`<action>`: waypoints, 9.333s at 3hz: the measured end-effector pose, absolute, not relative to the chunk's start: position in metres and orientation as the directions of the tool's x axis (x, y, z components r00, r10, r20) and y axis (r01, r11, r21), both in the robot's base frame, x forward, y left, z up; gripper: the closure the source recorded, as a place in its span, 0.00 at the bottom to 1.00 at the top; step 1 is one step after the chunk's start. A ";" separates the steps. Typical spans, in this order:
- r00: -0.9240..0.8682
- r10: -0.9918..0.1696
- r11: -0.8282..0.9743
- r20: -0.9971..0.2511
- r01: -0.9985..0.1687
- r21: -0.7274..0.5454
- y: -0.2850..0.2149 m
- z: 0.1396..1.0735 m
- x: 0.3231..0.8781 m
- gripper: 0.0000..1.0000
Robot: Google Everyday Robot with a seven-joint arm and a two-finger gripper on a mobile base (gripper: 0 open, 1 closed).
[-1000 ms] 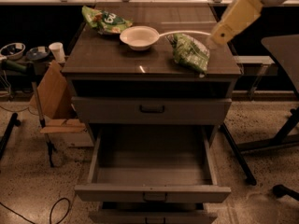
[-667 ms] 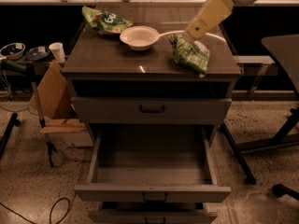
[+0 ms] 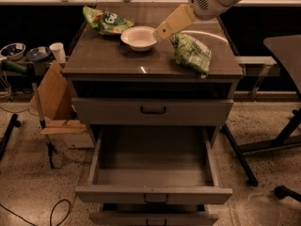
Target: Place green jalapeno chip bag into middle drawer
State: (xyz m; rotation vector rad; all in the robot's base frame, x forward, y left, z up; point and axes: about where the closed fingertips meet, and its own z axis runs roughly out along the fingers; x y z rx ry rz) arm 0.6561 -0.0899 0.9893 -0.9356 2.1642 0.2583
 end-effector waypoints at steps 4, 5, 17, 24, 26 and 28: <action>-0.631 -0.320 0.852 -0.706 -0.518 0.077 -0.116 0.876 0.735 0.00; -0.619 -0.317 0.844 -0.719 -0.529 0.084 -0.118 0.870 0.740 0.19; -0.232 -0.618 0.348 -0.751 -0.937 0.003 0.010 0.883 0.524 1.00; -0.650 -0.264 0.561 -0.713 -0.705 0.434 0.164 0.548 0.538 1.00; -0.685 -0.233 0.640 -0.690 -0.643 0.422 0.127 0.513 0.569 0.97; -0.695 -0.187 0.655 -0.695 -0.615 0.439 0.111 0.504 0.579 0.60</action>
Offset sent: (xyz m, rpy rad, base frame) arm 0.0819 -0.0244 -0.0910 0.1419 0.1081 -0.2528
